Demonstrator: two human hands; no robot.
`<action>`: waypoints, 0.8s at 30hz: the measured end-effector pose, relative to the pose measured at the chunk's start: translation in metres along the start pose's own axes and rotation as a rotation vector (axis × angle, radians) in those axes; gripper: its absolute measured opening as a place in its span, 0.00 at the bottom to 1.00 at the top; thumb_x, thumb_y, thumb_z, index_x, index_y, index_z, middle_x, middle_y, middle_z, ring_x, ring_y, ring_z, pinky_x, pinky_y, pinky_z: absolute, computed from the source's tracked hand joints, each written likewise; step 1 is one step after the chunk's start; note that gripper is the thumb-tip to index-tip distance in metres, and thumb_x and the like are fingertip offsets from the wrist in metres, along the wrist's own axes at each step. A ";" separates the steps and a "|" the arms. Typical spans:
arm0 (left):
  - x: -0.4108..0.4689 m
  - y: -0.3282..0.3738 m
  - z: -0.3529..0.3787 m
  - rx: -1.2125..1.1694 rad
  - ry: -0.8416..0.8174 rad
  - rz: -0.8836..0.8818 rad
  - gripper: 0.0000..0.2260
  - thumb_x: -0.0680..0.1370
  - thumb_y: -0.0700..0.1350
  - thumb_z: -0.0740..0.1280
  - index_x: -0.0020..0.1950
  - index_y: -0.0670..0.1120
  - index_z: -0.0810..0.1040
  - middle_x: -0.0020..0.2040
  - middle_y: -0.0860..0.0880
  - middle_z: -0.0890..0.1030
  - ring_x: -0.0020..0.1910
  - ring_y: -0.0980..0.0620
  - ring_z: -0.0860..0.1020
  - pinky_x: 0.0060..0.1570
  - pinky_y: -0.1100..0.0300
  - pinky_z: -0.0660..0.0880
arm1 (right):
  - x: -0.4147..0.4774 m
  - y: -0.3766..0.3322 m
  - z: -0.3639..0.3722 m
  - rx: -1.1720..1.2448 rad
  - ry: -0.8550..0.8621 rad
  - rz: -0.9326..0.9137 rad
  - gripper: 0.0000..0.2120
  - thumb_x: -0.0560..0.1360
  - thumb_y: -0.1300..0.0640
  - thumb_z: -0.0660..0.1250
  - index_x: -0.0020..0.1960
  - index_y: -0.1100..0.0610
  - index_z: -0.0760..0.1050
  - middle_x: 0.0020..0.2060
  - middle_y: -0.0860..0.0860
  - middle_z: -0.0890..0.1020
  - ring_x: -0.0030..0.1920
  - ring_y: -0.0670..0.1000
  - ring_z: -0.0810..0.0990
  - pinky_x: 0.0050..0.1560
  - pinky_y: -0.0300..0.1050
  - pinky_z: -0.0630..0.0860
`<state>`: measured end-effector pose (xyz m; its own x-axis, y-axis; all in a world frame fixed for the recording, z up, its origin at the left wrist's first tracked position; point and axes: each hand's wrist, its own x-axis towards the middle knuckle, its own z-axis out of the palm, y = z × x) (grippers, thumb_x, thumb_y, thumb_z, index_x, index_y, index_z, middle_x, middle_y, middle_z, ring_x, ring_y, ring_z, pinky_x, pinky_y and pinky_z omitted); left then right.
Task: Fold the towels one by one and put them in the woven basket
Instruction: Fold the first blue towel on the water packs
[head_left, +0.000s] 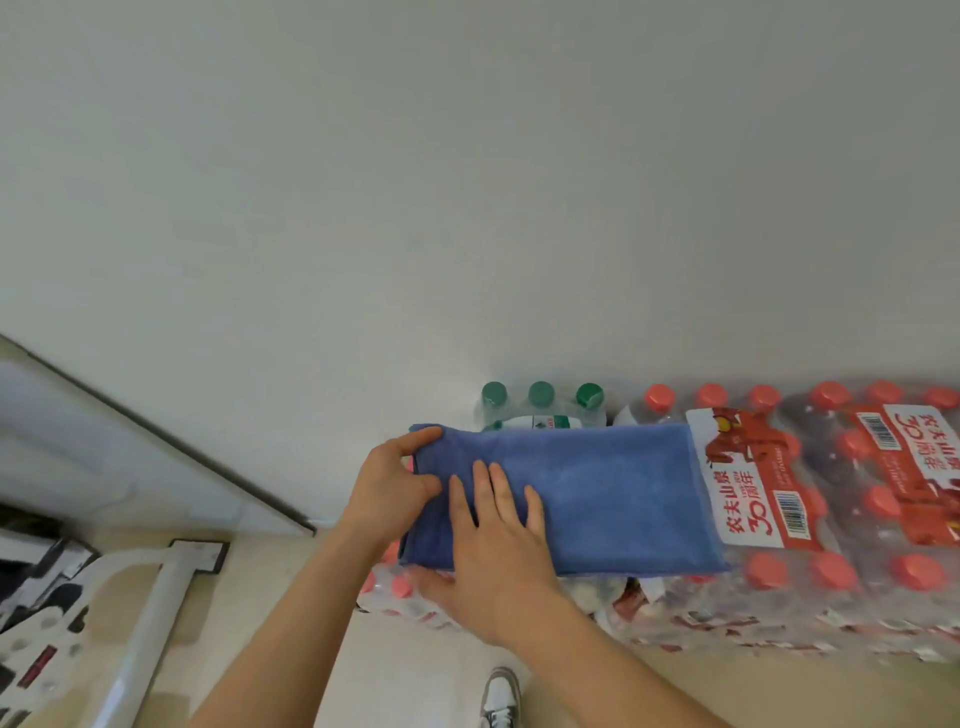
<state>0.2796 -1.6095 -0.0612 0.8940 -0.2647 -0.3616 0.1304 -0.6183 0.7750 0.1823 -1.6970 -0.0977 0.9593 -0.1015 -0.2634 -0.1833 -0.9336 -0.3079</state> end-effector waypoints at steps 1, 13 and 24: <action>0.002 -0.003 -0.006 -0.037 -0.026 -0.017 0.25 0.69 0.30 0.64 0.62 0.51 0.77 0.40 0.49 0.81 0.34 0.54 0.77 0.36 0.61 0.77 | 0.003 -0.007 -0.001 -0.012 -0.062 0.019 0.57 0.60 0.20 0.32 0.78 0.56 0.44 0.77 0.58 0.45 0.77 0.57 0.41 0.72 0.64 0.43; 0.018 -0.013 -0.034 -0.303 -0.307 -0.044 0.18 0.71 0.28 0.58 0.56 0.41 0.79 0.45 0.39 0.81 0.40 0.48 0.78 0.43 0.53 0.79 | 0.014 -0.039 0.002 0.332 0.479 0.223 0.31 0.67 0.60 0.75 0.68 0.57 0.71 0.48 0.51 0.83 0.36 0.53 0.82 0.32 0.47 0.77; 0.053 -0.037 -0.050 1.092 -0.294 1.107 0.09 0.71 0.49 0.69 0.49 0.60 0.79 0.56 0.63 0.78 0.58 0.53 0.74 0.47 0.58 0.73 | 0.006 -0.018 -0.013 0.558 0.228 0.053 0.08 0.76 0.58 0.62 0.49 0.51 0.79 0.41 0.47 0.79 0.43 0.48 0.76 0.46 0.48 0.74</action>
<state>0.3434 -1.5636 -0.0826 0.2060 -0.9755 -0.0775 -0.9776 -0.2087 0.0283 0.1942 -1.6848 -0.0819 0.9563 -0.2717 -0.1077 -0.2578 -0.6107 -0.7487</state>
